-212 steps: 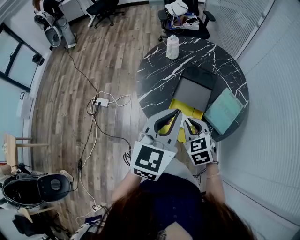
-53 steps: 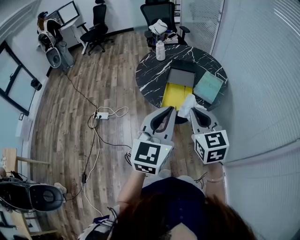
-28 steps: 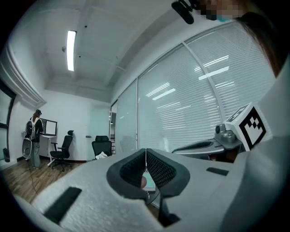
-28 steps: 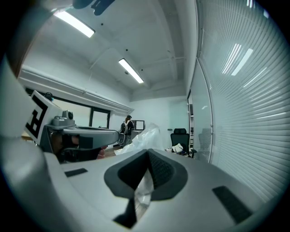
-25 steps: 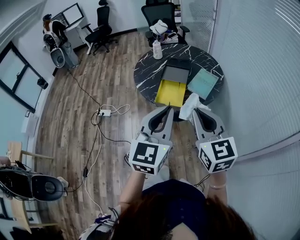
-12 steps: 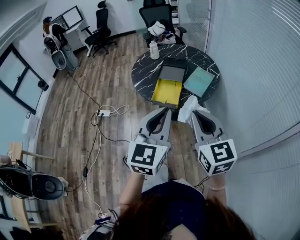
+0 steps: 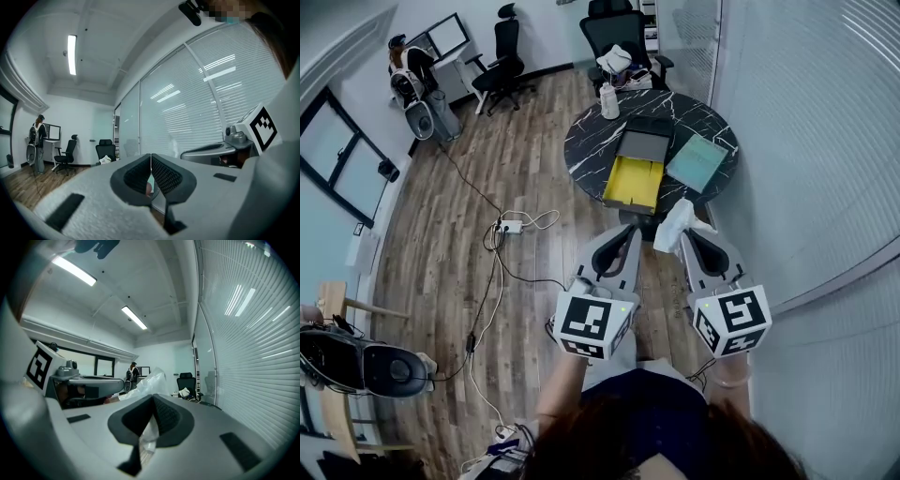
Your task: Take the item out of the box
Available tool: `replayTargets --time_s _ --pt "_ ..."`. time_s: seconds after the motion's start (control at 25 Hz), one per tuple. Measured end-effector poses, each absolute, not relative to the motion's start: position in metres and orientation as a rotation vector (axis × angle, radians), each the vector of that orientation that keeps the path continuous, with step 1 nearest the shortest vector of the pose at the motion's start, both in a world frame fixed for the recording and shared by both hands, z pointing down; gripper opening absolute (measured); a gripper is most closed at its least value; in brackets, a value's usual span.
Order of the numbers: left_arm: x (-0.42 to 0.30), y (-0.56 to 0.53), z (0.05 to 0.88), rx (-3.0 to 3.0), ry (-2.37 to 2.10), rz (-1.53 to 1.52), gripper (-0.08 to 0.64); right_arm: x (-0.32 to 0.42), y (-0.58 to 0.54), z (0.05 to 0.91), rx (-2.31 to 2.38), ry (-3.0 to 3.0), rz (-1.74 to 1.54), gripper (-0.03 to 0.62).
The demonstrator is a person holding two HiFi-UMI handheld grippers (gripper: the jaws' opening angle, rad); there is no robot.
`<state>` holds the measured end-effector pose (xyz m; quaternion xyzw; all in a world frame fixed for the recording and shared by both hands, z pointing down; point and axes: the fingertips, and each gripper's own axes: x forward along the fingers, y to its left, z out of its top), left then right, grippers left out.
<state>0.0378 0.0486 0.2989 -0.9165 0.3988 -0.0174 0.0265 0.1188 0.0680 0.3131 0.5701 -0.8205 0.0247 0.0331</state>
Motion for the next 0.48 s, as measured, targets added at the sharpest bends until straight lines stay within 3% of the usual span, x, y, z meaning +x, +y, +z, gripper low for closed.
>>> replayTargets --time_s 0.48 --pt "0.028 0.055 0.3 -2.848 1.219 -0.059 0.028 0.107 0.069 0.312 1.758 -2.522 0.081 0.025"
